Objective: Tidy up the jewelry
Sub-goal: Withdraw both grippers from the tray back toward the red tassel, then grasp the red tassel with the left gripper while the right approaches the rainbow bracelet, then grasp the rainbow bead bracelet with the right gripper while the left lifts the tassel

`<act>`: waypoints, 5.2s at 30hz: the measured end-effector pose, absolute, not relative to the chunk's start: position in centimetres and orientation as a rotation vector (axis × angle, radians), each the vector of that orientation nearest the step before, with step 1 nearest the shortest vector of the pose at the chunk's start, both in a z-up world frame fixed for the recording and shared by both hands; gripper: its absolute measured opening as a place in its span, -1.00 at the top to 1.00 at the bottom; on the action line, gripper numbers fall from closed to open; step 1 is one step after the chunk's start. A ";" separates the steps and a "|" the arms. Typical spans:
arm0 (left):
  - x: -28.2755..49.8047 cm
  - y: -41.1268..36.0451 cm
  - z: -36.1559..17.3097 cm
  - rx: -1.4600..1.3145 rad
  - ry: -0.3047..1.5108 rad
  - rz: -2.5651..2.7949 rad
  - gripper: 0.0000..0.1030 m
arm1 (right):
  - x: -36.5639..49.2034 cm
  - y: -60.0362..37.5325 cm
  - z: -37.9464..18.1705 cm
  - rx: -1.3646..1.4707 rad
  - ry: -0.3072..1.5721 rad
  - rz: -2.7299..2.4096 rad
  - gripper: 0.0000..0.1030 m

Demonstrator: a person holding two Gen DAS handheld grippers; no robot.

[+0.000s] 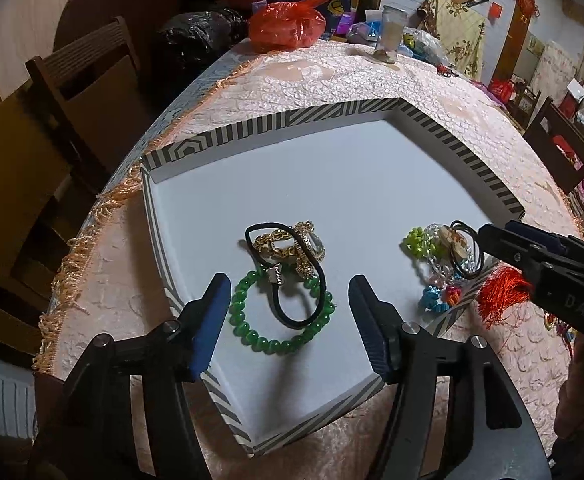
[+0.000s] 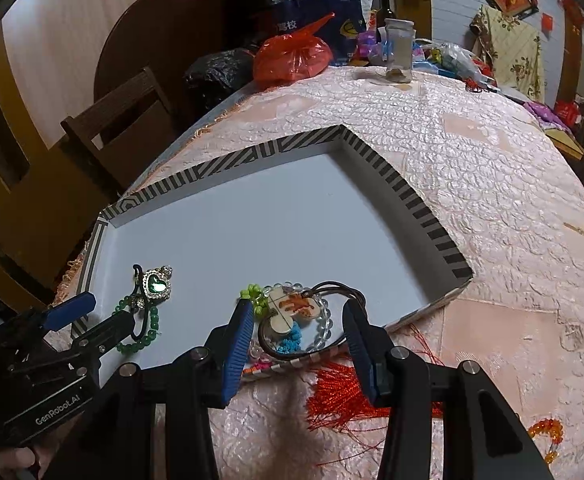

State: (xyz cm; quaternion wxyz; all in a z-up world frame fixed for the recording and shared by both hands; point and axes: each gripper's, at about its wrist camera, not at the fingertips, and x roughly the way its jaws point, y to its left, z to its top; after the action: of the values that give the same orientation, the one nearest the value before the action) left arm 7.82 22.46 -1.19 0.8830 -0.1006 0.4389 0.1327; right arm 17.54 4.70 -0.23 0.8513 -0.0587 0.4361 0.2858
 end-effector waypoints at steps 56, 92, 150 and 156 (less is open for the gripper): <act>8.7 0.5 -4.6 -0.044 0.908 -0.079 -0.52 | 15.9 -18.9 -5.7 -0.066 0.903 0.222 0.09; 8.4 -2.7 -2.1 0.372 0.983 -0.650 -0.03 | 13.3 -23.3 -6.1 -0.043 0.884 0.104 -0.12; 7.5 2.8 -4.5 -0.006 0.902 -0.182 0.23 | 11.5 -21.3 -5.8 -0.141 0.876 0.299 0.43; 7.3 4.3 -4.4 -0.043 0.928 -0.176 0.83 | 12.2 -22.3 -5.9 -0.009 0.897 0.313 0.82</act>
State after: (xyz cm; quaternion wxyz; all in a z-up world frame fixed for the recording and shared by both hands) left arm 7.30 4.31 -4.37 0.8904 -0.0206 0.4468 -0.0845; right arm 12.22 -22.32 -5.86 0.8894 -0.0043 0.4317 0.1505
